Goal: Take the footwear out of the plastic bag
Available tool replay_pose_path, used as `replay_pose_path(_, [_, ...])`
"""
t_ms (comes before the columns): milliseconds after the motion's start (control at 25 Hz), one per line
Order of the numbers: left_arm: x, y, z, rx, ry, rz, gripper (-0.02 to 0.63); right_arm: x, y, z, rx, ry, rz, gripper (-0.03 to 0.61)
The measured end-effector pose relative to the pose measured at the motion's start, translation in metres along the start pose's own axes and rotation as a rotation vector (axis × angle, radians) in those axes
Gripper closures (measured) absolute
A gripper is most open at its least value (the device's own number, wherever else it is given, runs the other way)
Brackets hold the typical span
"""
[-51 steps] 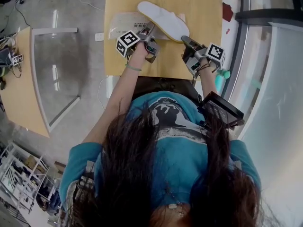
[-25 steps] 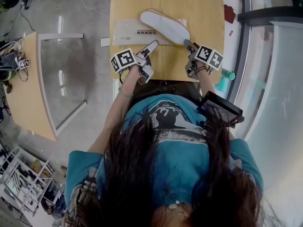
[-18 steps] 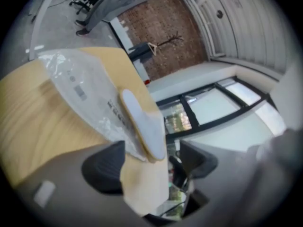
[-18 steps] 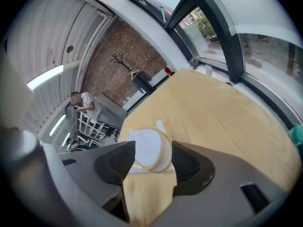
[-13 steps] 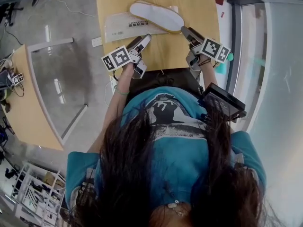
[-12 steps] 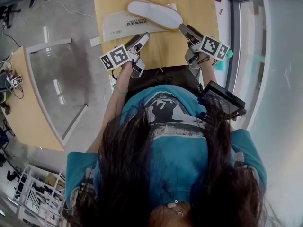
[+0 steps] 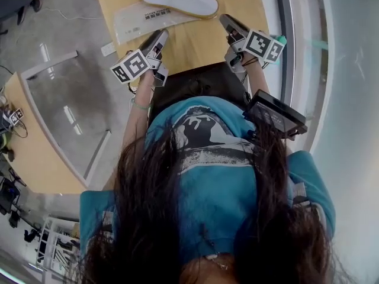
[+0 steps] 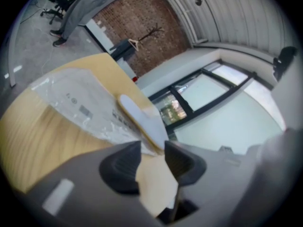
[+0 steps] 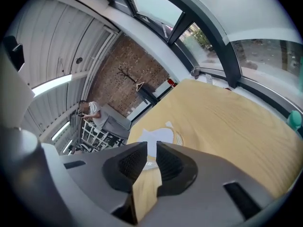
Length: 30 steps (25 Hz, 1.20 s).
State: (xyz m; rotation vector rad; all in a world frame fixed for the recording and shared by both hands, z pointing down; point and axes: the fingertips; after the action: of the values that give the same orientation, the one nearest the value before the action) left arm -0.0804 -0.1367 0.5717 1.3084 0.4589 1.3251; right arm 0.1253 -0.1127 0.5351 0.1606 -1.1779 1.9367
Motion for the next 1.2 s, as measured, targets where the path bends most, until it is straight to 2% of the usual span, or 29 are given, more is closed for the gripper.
replay_pose_path(200, [0.005, 0.011, -0.017, -0.114, -0.021, 0.139, 0.611, 0.018, 0.005, -0.010, 0.002, 0.059, -0.076, 0.534])
replay_pose_path(320, [0.011, 0.004, -0.019, -0.120, -0.043, 0.161, 0.615, 0.019, 0.001, -0.022, -0.023, 0.071, -0.063, 0.540])
replay_pose_path(520, [0.031, -0.032, -0.015, -0.092, -0.100, 0.185, 0.615, 0.019, -0.002, -0.062, -0.150, 0.053, 0.017, 0.549])
replay_pose_path(640, [0.035, -0.078, -0.020, -0.022, -0.191, 0.203, 0.615, 0.022, -0.001, -0.092, -0.215, 0.055, 0.019, 0.551])
replay_pose_path(760, [0.062, -0.132, -0.026, 0.026, -0.245, 0.252, 0.617, 0.034, -0.012, -0.135, -0.281, 0.056, 0.029, 0.552])
replay_pose_path(880, [0.109, -0.176, -0.032, 0.070, -0.303, 0.215, 0.617, 0.058, -0.036, -0.179, -0.315, 0.087, 0.016, 0.554])
replay_pose_path(960, [0.132, -0.191, -0.038, 0.092, -0.344, 0.172, 0.617, 0.075, -0.049, -0.192, -0.310, 0.120, -0.003, 0.554])
replay_pose_path(1080, [0.151, -0.187, -0.048, 0.079, -0.357, 0.132, 0.617, 0.094, -0.050, -0.190, -0.305, 0.176, -0.019, 0.554])
replay_pose_path(1200, [0.160, -0.182, -0.066, 0.044, -0.349, 0.132, 0.617, 0.108, -0.044, -0.188, -0.314, 0.216, -0.009, 0.554])
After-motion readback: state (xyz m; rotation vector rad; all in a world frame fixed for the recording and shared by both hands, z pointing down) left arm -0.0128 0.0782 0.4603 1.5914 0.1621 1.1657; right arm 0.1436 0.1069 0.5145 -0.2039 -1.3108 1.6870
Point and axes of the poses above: the fingertips, and each gripper's own axes: z forward along the fingers, y to its left, x out of its underside, and after that the axes turned 5 degrees about x, right-handed
